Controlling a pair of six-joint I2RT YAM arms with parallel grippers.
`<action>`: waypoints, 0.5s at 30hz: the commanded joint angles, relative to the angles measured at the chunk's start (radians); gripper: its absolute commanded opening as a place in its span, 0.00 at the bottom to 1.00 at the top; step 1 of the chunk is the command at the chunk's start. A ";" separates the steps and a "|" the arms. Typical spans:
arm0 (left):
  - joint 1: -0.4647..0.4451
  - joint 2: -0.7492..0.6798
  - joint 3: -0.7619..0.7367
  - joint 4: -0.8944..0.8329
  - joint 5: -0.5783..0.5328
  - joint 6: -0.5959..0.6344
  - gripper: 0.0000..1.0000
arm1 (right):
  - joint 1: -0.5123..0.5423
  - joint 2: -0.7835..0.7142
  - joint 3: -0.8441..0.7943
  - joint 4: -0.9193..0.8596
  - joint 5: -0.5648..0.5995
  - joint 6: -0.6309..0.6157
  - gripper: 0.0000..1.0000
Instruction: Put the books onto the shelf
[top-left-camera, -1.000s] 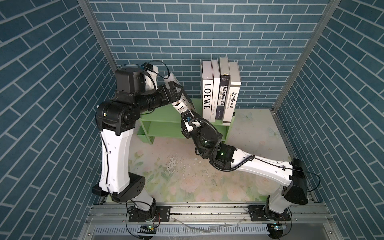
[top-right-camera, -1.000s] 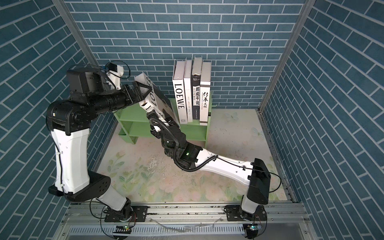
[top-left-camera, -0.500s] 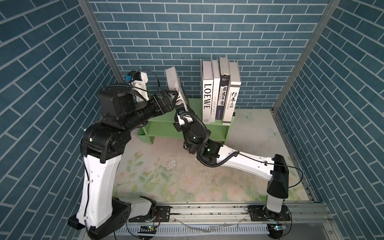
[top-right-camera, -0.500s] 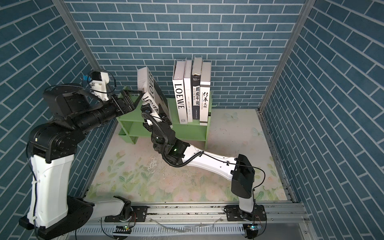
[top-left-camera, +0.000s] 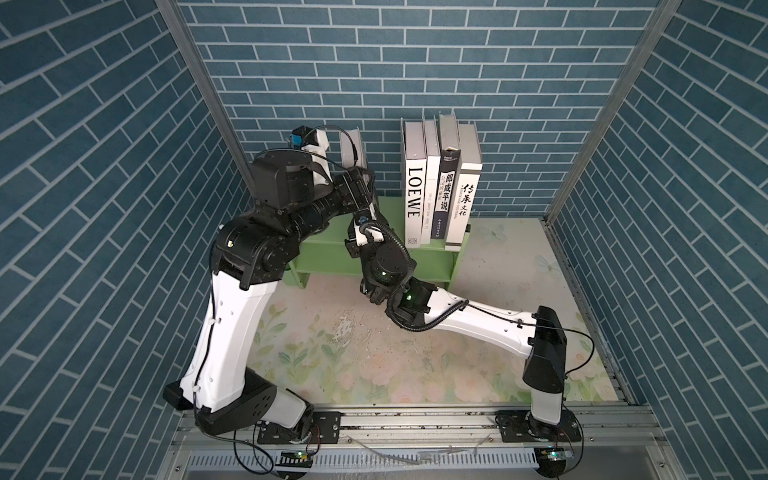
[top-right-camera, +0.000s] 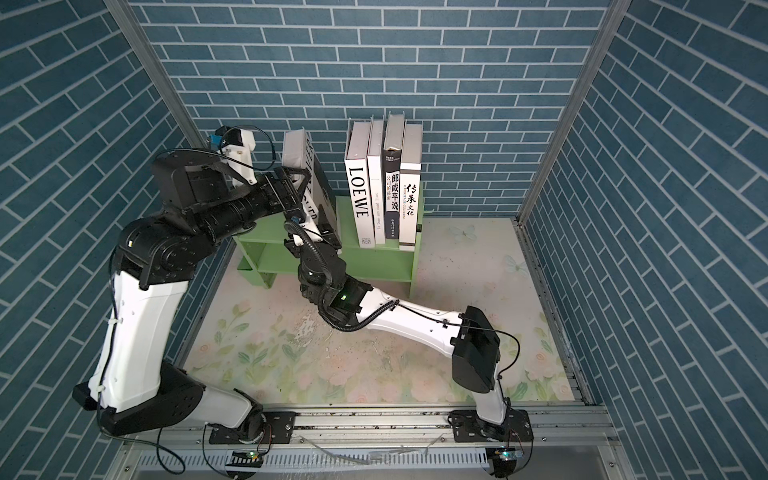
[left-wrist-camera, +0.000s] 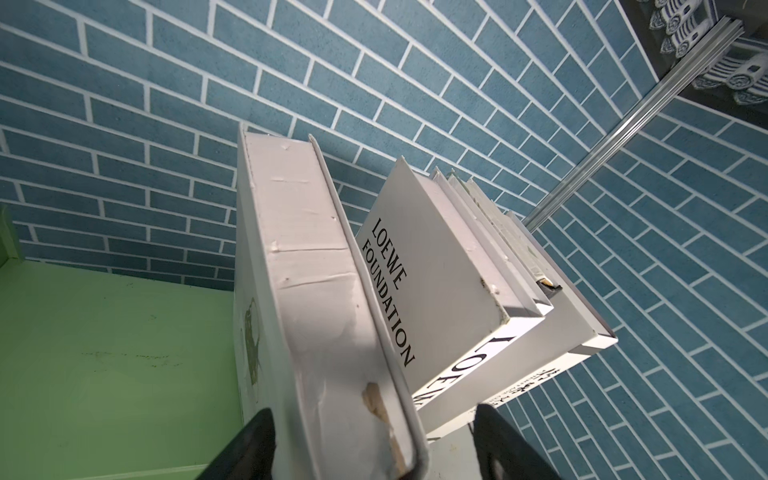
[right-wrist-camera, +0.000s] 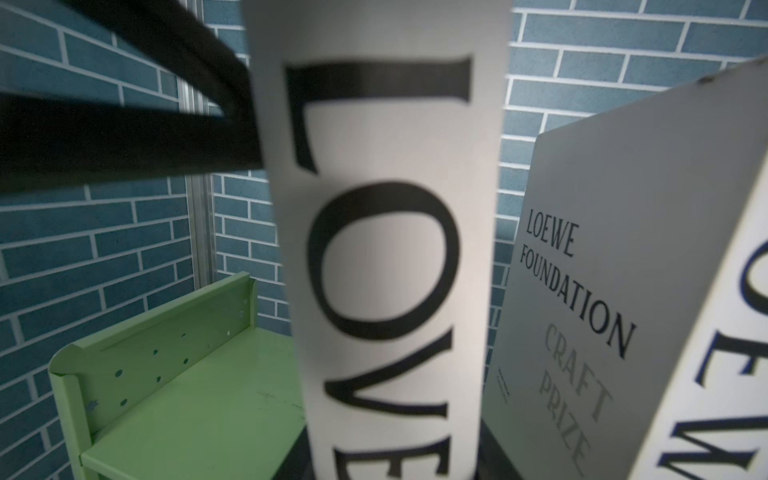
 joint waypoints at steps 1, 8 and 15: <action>-0.035 0.022 0.016 -0.065 -0.090 0.050 0.71 | 0.003 0.016 0.018 0.024 0.020 -0.019 0.44; -0.034 0.083 0.092 -0.120 -0.108 0.081 0.61 | 0.002 -0.005 -0.019 0.064 0.014 -0.042 0.47; -0.033 0.174 0.214 -0.216 -0.088 0.089 0.60 | 0.002 -0.066 -0.088 0.080 0.030 -0.046 0.70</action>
